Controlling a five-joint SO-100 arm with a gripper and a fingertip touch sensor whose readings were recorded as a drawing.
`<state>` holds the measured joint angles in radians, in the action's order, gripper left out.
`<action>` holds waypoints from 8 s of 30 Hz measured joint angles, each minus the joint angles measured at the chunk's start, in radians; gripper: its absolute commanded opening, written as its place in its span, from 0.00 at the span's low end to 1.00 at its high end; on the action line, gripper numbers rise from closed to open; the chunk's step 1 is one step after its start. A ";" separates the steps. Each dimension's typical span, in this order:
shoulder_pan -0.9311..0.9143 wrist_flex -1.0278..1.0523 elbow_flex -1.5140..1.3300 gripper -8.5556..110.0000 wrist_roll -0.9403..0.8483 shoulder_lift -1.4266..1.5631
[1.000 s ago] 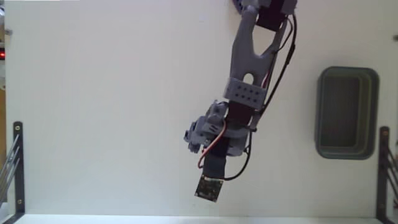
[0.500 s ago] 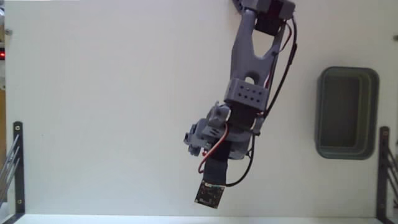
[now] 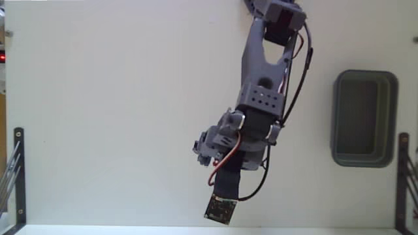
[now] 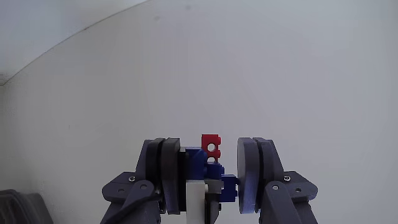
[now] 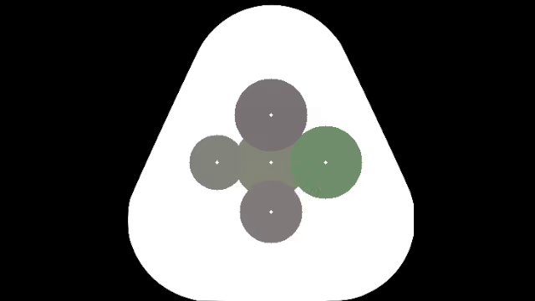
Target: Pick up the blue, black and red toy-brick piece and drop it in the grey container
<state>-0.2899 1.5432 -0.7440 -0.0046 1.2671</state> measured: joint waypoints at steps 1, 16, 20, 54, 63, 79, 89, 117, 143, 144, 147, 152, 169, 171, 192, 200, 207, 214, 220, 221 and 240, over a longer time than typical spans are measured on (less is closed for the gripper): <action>0.000 0.002 0.002 0.45 0.000 0.000; 0.000 0.006 0.011 0.45 0.000 0.000; 0.000 0.006 0.011 0.45 0.000 0.000; 0.048 0.005 0.011 0.45 0.002 0.000; 0.143 0.005 -0.014 0.45 0.002 0.002; 0.337 -0.011 -0.129 0.45 0.000 0.029; 0.500 -0.040 -0.204 0.45 0.000 0.121; 0.859 -0.091 -0.380 0.45 0.000 0.241; 0.923 -0.109 -0.394 1.00 0.000 0.276; 0.923 -0.109 -0.394 1.00 0.000 0.276; 0.923 -0.109 -0.394 1.00 0.000 0.276; 0.923 -0.109 -0.394 1.00 0.002 0.276; 0.923 -0.109 -0.394 1.00 0.000 0.276; 0.923 -0.109 -0.394 1.00 0.000 0.276; 0.857 -0.114 -0.531 1.00 0.000 0.393; 0.785 -0.117 -0.620 1.00 0.002 0.488; 0.712 -0.109 -0.712 1.00 0.003 0.589; 0.635 -0.109 -0.810 1.00 0.002 0.699; 0.571 -0.112 -0.897 1.00 0.002 0.793; 0.560 -0.112 -0.913 1.00 0.002 0.807; 0.374 -0.115 -1.146 1.00 0.000 1.054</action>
<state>0.0844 1.4281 -1.8899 -0.0046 2.3209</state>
